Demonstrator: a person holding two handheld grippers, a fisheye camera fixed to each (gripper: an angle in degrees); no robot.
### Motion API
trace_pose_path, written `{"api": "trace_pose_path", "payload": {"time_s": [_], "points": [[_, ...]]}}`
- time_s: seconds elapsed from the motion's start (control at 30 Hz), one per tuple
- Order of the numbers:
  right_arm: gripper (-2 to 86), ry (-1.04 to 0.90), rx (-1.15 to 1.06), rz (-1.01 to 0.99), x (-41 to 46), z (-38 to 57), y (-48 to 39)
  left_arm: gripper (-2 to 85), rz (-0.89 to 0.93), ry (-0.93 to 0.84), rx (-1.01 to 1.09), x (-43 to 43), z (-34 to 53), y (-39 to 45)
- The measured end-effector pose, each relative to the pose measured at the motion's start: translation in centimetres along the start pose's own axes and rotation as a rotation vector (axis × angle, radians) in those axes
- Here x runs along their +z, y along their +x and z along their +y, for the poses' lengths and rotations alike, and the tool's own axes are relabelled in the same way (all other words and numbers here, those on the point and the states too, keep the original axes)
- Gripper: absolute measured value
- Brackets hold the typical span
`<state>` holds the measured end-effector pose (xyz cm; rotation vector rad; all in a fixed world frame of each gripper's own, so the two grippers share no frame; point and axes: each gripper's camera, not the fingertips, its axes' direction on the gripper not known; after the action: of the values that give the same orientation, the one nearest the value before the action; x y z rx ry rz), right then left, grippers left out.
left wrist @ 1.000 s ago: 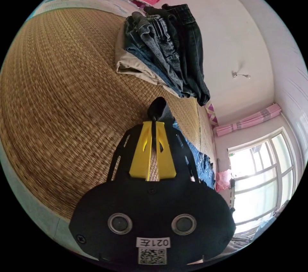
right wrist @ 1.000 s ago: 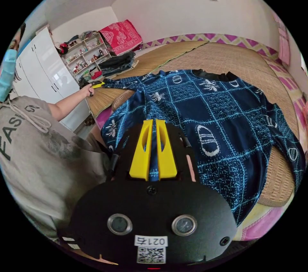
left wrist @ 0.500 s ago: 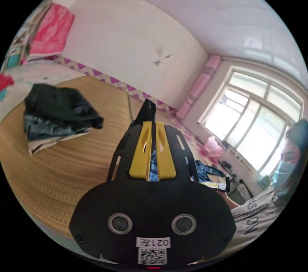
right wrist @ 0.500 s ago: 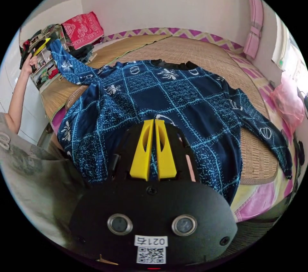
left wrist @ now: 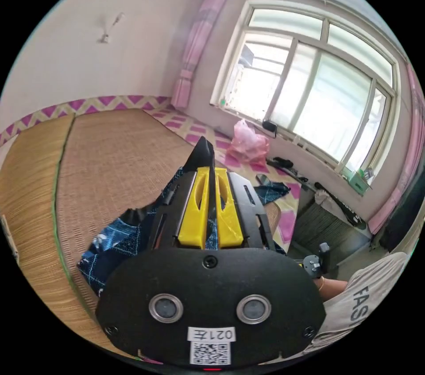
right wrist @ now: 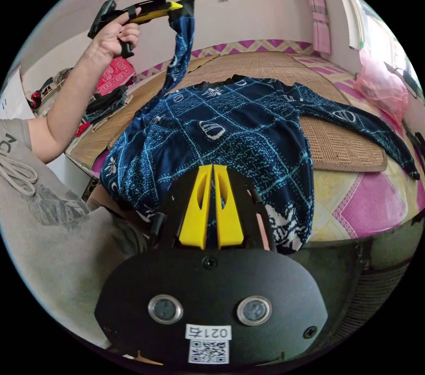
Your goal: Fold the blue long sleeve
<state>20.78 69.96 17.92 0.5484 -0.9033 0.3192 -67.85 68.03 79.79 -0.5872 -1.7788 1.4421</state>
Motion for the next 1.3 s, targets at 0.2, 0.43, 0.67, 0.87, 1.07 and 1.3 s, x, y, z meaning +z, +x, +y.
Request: {"api": "trace_pose_path", "payload": {"time_s": [0.2,0.43,0.67,0.87,1.07,1.3], "points": [[-0.4,0.01,0.039,-0.071,-1.8,2.9,4.3,-0.3,-0.003,-0.295,0.011,23.6,3.3,0.8],[0.1,0.019,0.035,-0.081,-4.0,4.4,8.5,6.8,0.148,-0.347,0.079,32.8,2.2,3.4],[9.1,0.127,0.175,0.177,-10.0,4.0,17.4,11.8,0.574,-0.165,-0.062,28.1,-0.1,-3.0],[11.6,0.216,0.392,0.584,-19.0,3.7,34.8,10.1,0.424,-0.125,0.097,15.7,-0.5,-3.1],[13.5,0.275,0.736,0.446,-25.8,6.7,54.0,8.3,0.343,-0.182,0.15,5.6,2.4,-4.9],[2.1,0.434,1.016,0.141,-24.6,8.0,62.4,7.7,0.267,-0.199,0.098,-3.0,5.3,-8.5]]}}
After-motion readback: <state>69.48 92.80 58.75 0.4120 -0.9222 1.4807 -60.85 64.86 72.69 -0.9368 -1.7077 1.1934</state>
